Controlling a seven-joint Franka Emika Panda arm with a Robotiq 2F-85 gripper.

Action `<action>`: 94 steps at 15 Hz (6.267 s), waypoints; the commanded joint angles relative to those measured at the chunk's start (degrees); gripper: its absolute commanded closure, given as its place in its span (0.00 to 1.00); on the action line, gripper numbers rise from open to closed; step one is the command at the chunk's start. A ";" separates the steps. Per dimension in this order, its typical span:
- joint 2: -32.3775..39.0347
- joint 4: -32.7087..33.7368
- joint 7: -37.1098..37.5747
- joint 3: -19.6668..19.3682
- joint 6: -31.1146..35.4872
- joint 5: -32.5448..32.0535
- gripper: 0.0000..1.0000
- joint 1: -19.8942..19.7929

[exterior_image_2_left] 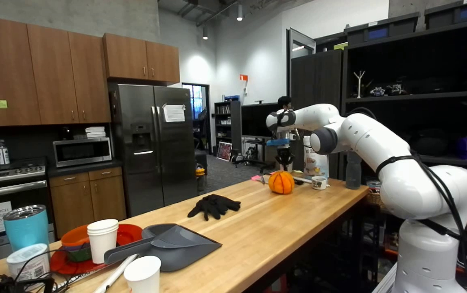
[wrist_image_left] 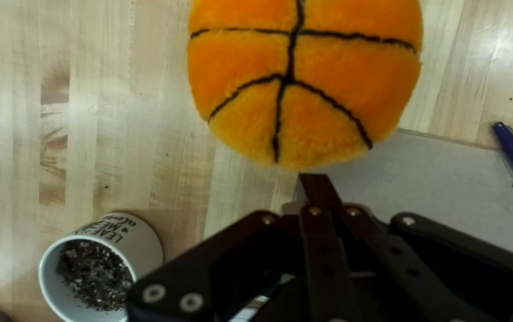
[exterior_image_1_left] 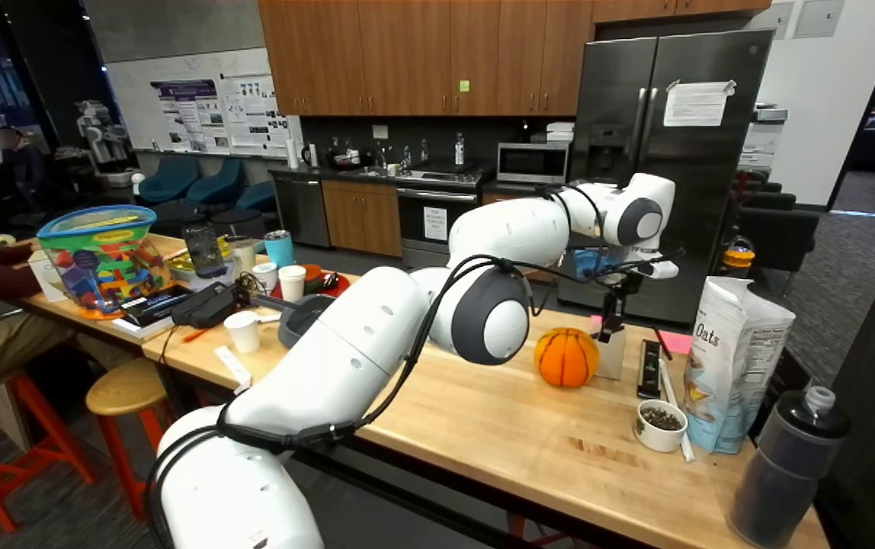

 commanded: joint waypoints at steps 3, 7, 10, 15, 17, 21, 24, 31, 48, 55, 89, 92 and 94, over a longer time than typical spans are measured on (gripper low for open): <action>1.06 0.33 2.08 -2.25 -2.11 -1.90 1.00 -0.73; 1.94 0.47 2.60 -2.74 -3.67 -1.63 1.00 -1.31; 1.40 0.55 -1.31 -1.16 -3.42 -0.33 1.00 -1.39; 2.23 2.31 -2.90 0.76 -0.81 0.30 1.00 -0.07; 3.18 2.71 -1.25 0.96 -1.41 0.06 1.00 0.53; 4.18 2.78 2.01 0.57 -3.57 -0.12 1.00 1.07; 3.83 2.74 2.66 0.68 -5.25 -0.29 1.00 1.41; 1.91 5.10 2.24 0.59 -6.60 -1.06 1.00 4.74; 4.04 17.09 3.83 2.28 -14.21 -6.21 0.29 0.47; 6.12 20.86 -1.26 5.33 -13.51 -6.73 0.00 -0.33; 11.48 18.28 -10.68 11.65 -16.72 -1.25 0.25 -1.97; 11.70 18.08 -9.83 11.88 -17.15 -0.69 0.39 -2.72; 11.66 18.07 -9.31 12.03 -17.47 -0.44 0.56 -3.13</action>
